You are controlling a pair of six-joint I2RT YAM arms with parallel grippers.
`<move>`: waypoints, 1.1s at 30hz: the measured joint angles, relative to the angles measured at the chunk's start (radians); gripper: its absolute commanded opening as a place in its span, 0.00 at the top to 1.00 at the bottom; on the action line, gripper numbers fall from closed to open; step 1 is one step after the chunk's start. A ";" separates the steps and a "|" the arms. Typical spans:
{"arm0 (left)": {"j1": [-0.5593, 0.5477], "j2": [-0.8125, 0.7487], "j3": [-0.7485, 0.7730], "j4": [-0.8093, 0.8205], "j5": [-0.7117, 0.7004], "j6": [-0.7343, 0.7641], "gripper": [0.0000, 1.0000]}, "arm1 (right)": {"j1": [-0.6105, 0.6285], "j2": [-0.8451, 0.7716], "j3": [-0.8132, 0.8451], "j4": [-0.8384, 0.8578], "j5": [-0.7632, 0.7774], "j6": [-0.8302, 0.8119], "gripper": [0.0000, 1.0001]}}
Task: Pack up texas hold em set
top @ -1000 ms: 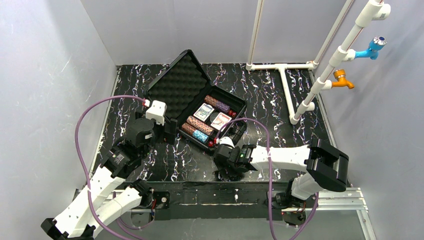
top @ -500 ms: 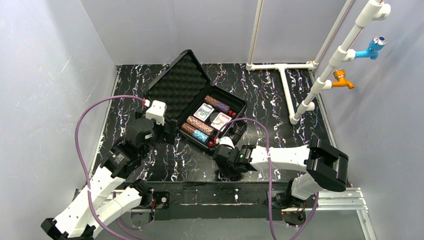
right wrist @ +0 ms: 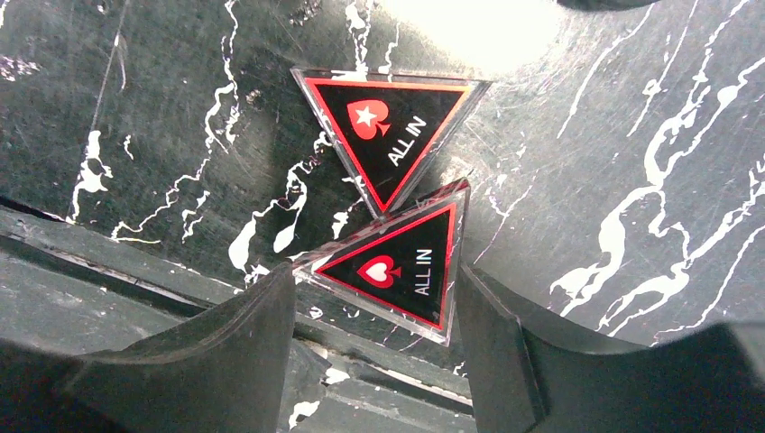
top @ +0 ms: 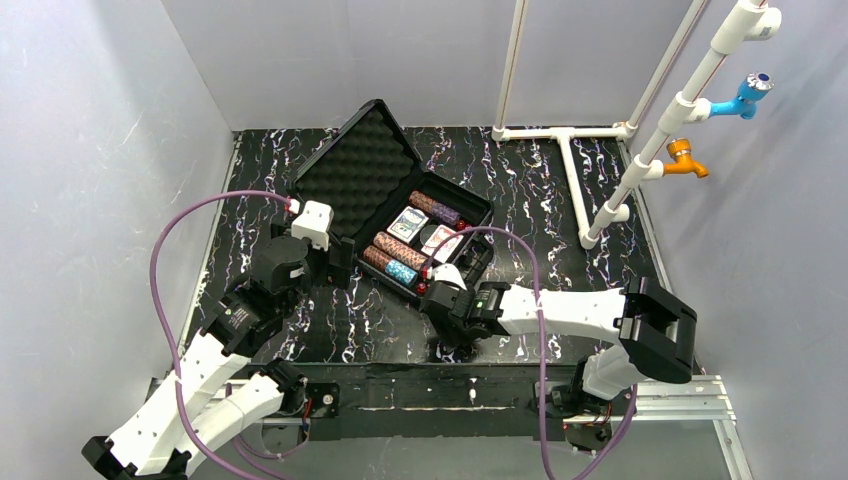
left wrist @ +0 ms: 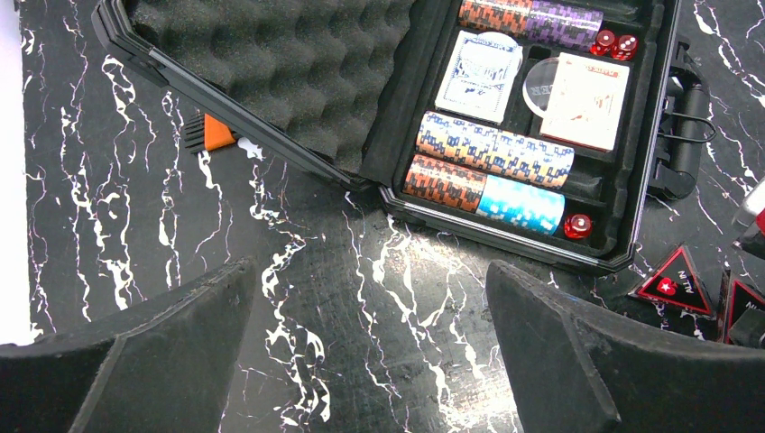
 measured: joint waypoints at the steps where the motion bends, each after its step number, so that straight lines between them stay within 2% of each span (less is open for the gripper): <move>1: 0.000 0.000 0.000 0.000 0.000 0.000 0.01 | 0.000 0.000 0.005 -0.004 0.003 0.000 0.43; 23: 0.000 0.000 0.000 0.000 0.000 0.000 0.01 | -0.003 0.001 0.203 -0.086 0.140 -0.134 0.43; 33: 0.000 0.000 0.000 0.000 0.000 0.000 0.01 | -0.077 0.055 0.322 -0.083 0.167 -0.239 0.44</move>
